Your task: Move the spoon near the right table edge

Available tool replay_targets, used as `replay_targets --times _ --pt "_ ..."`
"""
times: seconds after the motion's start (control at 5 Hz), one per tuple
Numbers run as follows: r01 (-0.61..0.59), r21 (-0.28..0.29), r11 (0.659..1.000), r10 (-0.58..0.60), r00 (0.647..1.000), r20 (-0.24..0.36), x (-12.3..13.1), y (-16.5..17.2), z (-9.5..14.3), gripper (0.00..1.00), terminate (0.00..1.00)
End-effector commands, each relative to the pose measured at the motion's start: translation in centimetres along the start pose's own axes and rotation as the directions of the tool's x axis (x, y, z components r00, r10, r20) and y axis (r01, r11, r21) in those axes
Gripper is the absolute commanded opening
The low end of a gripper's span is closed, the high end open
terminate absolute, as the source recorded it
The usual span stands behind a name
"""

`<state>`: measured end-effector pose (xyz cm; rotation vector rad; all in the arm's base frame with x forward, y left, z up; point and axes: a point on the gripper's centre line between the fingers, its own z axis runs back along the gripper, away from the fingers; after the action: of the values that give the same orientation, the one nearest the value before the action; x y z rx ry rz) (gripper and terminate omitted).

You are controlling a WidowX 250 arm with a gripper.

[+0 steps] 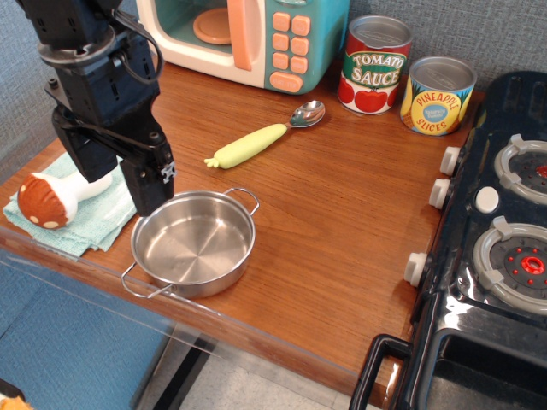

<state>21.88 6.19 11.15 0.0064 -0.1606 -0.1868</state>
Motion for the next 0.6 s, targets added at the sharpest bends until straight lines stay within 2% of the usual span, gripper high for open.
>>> replay_targets --times 0.0,0.2,0.4 --pt "0.000 0.000 1.000 0.000 1.000 0.000 0.0 0.0 0.0 1.00 0.00" --pt "0.054 -0.042 0.998 -0.054 0.998 0.015 3.9 1.1 -0.2 1.00 0.00" --pt "0.046 -0.040 0.998 -0.045 0.999 0.027 8.0 2.5 -1.2 1.00 0.00"
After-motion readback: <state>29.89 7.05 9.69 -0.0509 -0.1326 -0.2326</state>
